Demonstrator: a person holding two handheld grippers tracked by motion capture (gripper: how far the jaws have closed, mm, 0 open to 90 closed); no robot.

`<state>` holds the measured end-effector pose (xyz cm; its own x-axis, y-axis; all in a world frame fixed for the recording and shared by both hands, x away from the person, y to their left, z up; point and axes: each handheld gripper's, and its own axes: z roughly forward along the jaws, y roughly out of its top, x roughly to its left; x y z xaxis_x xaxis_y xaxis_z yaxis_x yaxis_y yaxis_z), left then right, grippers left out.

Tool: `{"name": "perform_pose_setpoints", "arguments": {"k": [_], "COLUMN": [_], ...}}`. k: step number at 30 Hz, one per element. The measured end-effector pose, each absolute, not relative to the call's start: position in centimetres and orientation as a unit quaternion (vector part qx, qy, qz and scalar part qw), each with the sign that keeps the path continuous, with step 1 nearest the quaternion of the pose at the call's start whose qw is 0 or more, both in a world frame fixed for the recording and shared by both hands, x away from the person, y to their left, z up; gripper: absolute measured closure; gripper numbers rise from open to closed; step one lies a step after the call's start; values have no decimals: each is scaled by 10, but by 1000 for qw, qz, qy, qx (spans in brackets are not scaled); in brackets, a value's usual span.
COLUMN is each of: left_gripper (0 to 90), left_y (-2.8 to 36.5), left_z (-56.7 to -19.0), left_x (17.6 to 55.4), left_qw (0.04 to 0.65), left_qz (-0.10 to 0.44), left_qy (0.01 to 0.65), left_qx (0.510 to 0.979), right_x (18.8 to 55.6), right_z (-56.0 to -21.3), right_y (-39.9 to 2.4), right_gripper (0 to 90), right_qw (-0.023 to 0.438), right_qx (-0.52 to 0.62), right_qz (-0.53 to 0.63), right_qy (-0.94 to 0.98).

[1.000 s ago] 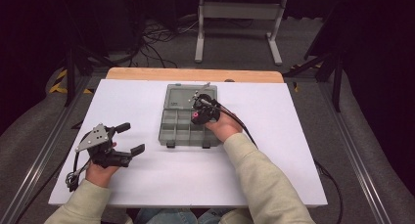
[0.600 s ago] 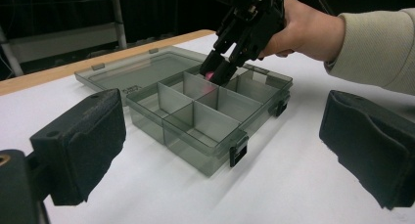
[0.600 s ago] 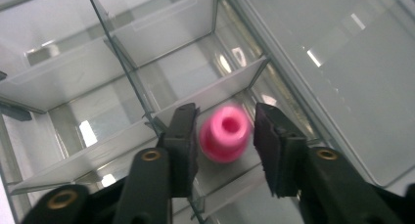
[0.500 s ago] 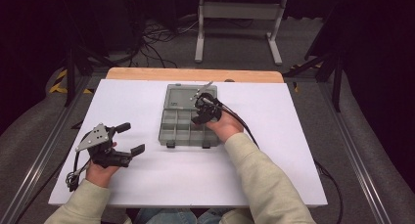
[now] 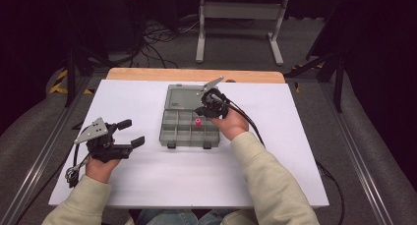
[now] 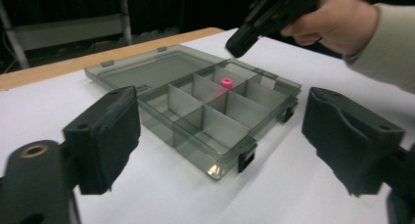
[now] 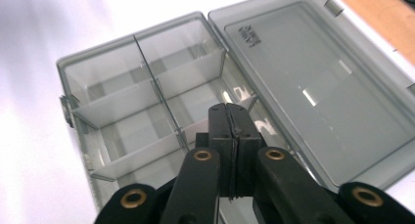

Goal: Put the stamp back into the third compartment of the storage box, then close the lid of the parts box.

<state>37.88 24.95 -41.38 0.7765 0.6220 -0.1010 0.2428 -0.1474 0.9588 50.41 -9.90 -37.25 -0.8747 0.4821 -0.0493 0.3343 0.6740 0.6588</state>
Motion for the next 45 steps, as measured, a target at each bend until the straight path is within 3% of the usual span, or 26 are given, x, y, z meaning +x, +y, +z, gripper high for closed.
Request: {"name": "perform_pose_setpoints", "arguments": {"k": [13, 24, 34, 45], "left_gripper": [452, 879, 900, 900], "left_y": [242, 235, 222, 206], "left_z": [-393, -383, -377, -378], "left_x": [411, 446, 487, 521], "left_qw": [557, 509, 485, 460], "left_qz": [164, 151, 115, 122], "left_qy": [290, 303, 345, 354], "left_qx": [761, 791, 795, 805], "right_x": [499, 508, 523, 536], "right_z": [-351, -347, -352, -360], "right_y": [-129, -140, -148, -164], "right_gripper": [900, 900, 900, 900], "right_qw": [125, 122, 117, 132], "right_qx": [242, 260, 294, 331], "right_qz": [358, 369, 376, 361], "right_qy": [893, 884, 871, 862]}}
